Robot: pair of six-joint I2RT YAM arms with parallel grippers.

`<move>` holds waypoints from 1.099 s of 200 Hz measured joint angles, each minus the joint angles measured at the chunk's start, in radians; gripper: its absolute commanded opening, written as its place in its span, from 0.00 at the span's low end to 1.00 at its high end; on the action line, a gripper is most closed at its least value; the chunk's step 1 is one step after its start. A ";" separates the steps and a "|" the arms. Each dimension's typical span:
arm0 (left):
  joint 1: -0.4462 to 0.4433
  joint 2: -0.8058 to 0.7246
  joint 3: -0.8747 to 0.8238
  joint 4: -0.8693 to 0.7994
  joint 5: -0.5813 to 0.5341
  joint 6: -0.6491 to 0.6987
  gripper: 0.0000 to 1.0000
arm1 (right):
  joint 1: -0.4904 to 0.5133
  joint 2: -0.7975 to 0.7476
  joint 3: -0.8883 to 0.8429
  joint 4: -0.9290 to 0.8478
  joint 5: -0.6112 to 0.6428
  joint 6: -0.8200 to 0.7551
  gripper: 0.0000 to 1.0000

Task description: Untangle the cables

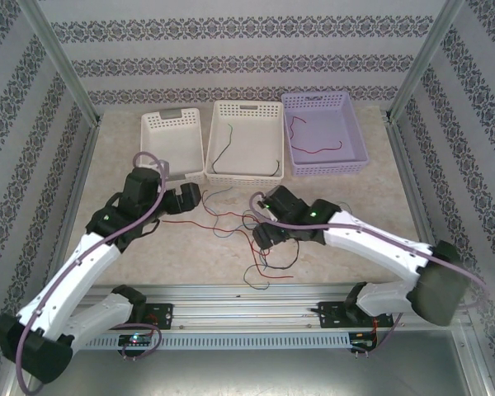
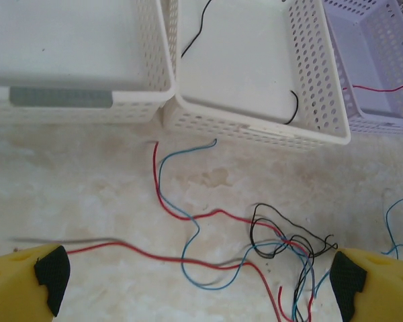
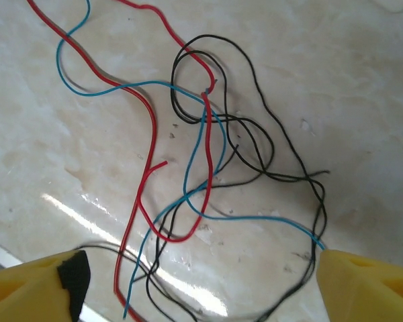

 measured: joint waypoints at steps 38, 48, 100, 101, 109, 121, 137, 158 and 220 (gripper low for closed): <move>0.000 -0.093 -0.089 -0.047 0.000 -0.029 1.00 | 0.001 0.169 0.045 0.056 0.006 0.000 0.76; 0.000 -0.103 -0.110 -0.052 0.001 -0.036 1.00 | 0.001 0.204 0.054 0.062 0.010 0.000 0.73; -0.011 -0.108 -0.174 -0.054 0.001 -0.064 0.99 | -0.003 0.360 0.074 0.111 0.010 -0.003 0.55; -0.012 -0.108 -0.174 -0.054 0.001 -0.064 0.99 | -0.005 0.364 0.074 0.113 0.008 -0.003 0.54; -0.014 -0.110 -0.180 -0.053 0.001 -0.068 0.99 | -0.011 0.380 0.074 0.123 -0.001 0.000 0.48; -0.019 -0.114 -0.191 -0.050 0.001 -0.074 0.98 | -0.025 0.405 0.074 0.140 -0.014 -0.002 0.41; -0.027 -0.116 -0.210 -0.046 0.001 -0.084 0.98 | -0.044 0.426 0.076 0.150 -0.029 0.002 0.29; -0.036 -0.116 -0.236 -0.043 0.000 -0.095 0.98 | -0.055 0.441 0.096 0.152 -0.039 -0.004 0.12; -0.094 -0.089 -0.308 0.053 0.000 -0.164 0.97 | -0.054 0.375 0.191 0.147 -0.114 -0.035 0.00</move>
